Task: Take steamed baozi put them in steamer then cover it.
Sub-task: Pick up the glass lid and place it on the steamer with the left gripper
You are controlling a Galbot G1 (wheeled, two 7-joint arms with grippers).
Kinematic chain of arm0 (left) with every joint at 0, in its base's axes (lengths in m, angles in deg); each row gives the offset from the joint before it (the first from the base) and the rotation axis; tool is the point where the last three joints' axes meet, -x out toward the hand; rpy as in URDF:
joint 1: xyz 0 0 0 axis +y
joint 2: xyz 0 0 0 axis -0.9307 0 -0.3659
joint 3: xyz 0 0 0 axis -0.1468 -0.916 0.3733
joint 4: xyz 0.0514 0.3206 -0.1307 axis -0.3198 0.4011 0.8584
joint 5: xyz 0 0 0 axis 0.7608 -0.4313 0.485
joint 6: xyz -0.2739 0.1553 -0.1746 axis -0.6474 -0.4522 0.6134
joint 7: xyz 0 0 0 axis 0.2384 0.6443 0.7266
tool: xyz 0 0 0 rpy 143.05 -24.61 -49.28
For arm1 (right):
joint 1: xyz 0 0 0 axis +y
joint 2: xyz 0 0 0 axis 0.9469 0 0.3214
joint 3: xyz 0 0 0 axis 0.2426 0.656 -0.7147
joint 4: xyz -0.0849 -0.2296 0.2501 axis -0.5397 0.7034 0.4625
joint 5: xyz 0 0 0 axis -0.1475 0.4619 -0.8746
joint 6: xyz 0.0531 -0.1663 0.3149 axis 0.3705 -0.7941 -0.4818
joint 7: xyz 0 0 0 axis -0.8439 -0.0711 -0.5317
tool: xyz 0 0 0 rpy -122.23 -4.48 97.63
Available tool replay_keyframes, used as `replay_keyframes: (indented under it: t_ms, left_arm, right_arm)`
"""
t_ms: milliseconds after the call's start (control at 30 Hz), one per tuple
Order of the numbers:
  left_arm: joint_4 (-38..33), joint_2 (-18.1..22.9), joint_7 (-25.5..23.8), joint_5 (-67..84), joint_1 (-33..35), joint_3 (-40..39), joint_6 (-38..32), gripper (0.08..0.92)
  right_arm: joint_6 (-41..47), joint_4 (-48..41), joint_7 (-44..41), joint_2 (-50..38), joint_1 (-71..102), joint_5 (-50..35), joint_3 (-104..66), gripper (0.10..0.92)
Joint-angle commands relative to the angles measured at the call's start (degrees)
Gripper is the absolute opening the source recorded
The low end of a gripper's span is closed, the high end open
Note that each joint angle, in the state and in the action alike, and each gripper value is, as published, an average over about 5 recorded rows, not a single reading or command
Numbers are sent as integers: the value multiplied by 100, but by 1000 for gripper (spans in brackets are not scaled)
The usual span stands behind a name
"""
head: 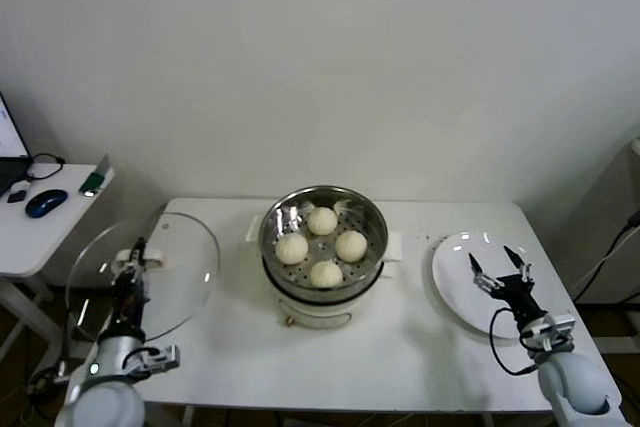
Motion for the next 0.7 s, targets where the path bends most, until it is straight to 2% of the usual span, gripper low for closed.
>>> replay_keyframes:
  t_ms: [33,167,300,400,533,700]
  left_arm:
    - [-1110,-848,-746,350,-1071,-1409,1555,147]
    - [-936,-589,-1293,-55,-2117,-2457,1696,147]
    - [-620,-40,-2018,-819,-3088,-3216,1696,147]
    - [-382,381,-2420,-1169,-3514,-3635,1696,147]
    - [96,829,-2511,-1324,-3827,-3994,1696,147]
    - [708,1431,-2531,-1449,-3992,-4066,1696,147]
  right_arm:
    - [-74,-428,-42,-8,-310,141,246,823]
    - [-60,-497,-62,0,-375,178,276,823]
    - [-77,-577,-70,11,-432,214,266,823]
    - [-92,-629,-68,20,-466,231,255,823]
    - [-110,-669,-66,20,-475,260,238,823]
    - [-134,-688,-79,37,-443,304,190,823]
